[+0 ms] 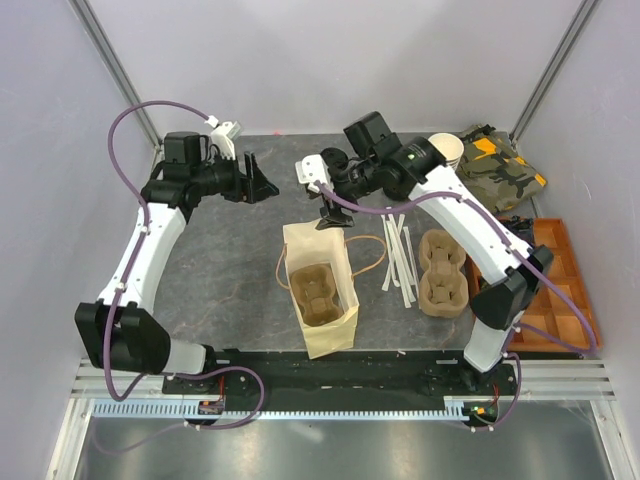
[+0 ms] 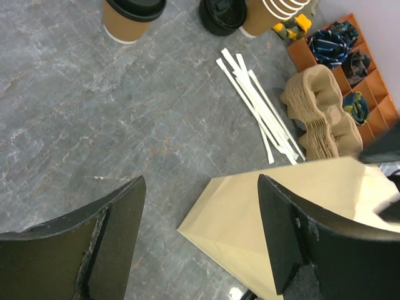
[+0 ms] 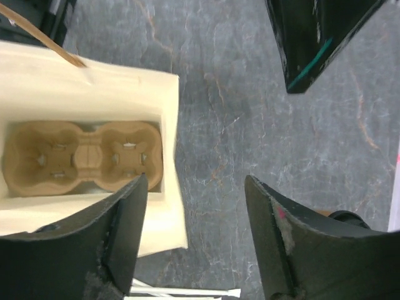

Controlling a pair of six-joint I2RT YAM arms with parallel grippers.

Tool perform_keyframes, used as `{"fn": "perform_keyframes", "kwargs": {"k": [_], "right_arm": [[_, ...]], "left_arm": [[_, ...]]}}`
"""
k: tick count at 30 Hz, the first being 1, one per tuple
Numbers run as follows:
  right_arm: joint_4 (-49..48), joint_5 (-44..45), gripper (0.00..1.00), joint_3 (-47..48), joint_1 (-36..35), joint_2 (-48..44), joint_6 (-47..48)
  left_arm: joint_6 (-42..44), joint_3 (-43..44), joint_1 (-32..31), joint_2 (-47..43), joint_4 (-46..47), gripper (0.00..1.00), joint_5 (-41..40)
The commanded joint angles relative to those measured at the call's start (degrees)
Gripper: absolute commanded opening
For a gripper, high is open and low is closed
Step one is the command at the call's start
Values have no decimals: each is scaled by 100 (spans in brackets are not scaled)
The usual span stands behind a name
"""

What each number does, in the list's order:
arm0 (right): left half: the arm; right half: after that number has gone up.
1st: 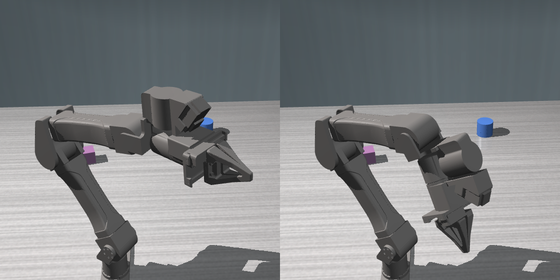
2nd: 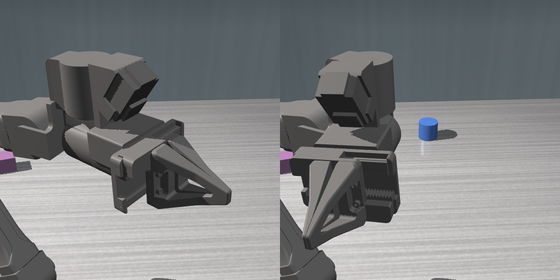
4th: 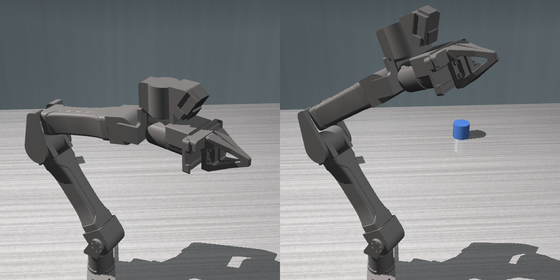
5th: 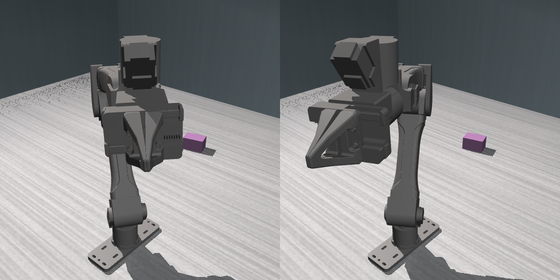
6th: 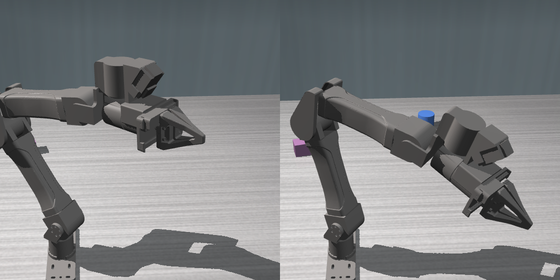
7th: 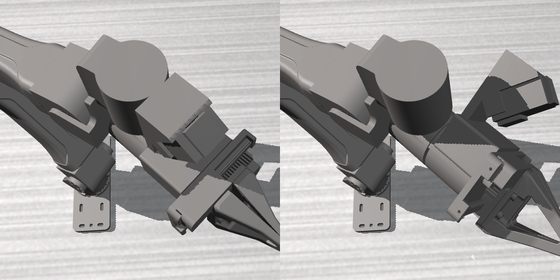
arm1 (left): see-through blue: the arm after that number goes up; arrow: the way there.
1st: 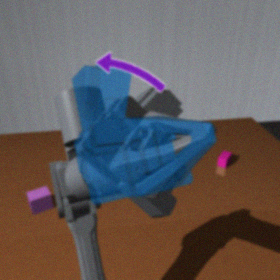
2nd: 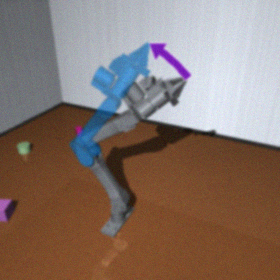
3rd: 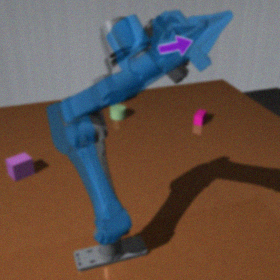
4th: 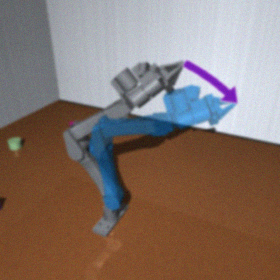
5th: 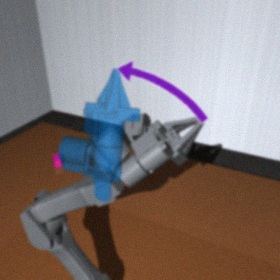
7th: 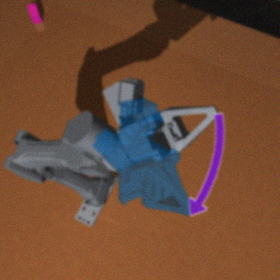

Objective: Pack the takeout coffee

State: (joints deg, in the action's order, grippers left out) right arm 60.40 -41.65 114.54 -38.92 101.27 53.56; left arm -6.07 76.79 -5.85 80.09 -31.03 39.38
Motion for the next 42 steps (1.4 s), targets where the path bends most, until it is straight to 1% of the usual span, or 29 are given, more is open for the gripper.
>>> {"fn": "perform_keyframes", "kwargs": {"k": [1, 5, 6, 8, 9, 11, 12, 14, 16, 18, 20, 21, 22, 23, 24, 25, 26, 27, 28, 29, 30, 31, 32, 34, 36, 38, 42], "right_arm": [[358, 95, 68, 428, -46, 392, 699], [498, 131, 58, 464, -160, 516, 848], [542, 174, 54, 446, -195, 534, 936], [622, 210, 48, 402, -300, 543, 981], [648, 245, 40, 402, -353, 551, 972], [683, 297, 30, 429, -380, 569, 911], [675, 385, 17, 481, -389, 569, 841], [666, 534, 1, 551, -389, 569, 481], [675, 893, 0, 648, -380, 543, 0], [710, 1088, 0, 579, -319, 377, -187], [692, 1290, 0, 447, -240, 218, -460], [692, 1378, 0, 324, -187, 69, -556], [701, 1518, 0, 271, -160, -2, -636], [684, 1572, 0, 218, -108, -55, -767], [623, 1642, 0, 87, 6, -168, -864], [552, 1703, 0, 8, 94, -222, -969], [395, 1826, 0, -63, 182, -266, -1162], [333, 1870, 0, -168, 391, -327, -1259], [254, 1906, 0, -212, 507, -336, -1391], [61, 1915, 0, -256, 621, -371, -1523], [-45, 1941, 0, -370, 840, -459, -1776], [-159, 1967, 0, -458, 920, -520, -1883], [-413, 2011, 0, -563, 999, -591, -1963], [-678, 2125, 0, -915, 1158, -810, -2191], [-1082, 2230, 0, -1283, 1272, -1029, -2341], [-1319, 2345, 0, -1460, 1316, -1136, -2499], [-1417, 2442, 0, -1654, 1527, -1250, -2798]], "left_arm": [[-79, -182, 57, -441, 202, 80, 44], [-26, -340, 127, -512, 202, 80, 0], [-26, -349, 145, -512, 211, 80, 0], [-17, -332, 180, -451, 211, 80, 17], [-17, -332, 206, -425, 220, 80, 26], [9, -279, 224, -329, 246, 80, 26], [44, -279, 224, -293, 255, 80, -8], [88, -235, 233, -144, 395, 80, -52], [149, -226, 224, -21, 579, 81, -123], [167, -156, 233, 303, 948, 84, -140], [-94, 98, 224, 646, 1212, 88, -132], [-253, 247, 224, 1065, 1430, 92, -97], [-394, 588, 216, 1278, 1546, 99, -53], [-778, 756, 207, 1481, 1677, 100, 8], [-1000, 906, 163, 1918, 1983, 100, -9], [-1193, 1177, 128, 2105, 2099, 100, -18], [-1456, 1337, 93, 2342, 2188, 100, -166], [-1546, 1486, -21, 2518, 2276, 100, -306], [-1599, 1836, -83, 2903, 2294, 100, -429], [-1634, 2004, -153, 3072, 2285, 100, -753], [-1643, 2171, -284, 3213, 2285, 100, -886], [-1643, 2495, -355, 3536, 2277, 100, -1027], [-1713, 2646, -408, 3679, 2276, 100, -1289], [-1828, 3041, -540, 3977, 2276, 97, -1345], [-1951, 3236, -654, 4312, 2285, 95, -1520], [-2047, 3464, -725, 4592, 2303, 90, -1625], [-2092, 3676, -865, 4909, 2452, 86, -1679]]}}
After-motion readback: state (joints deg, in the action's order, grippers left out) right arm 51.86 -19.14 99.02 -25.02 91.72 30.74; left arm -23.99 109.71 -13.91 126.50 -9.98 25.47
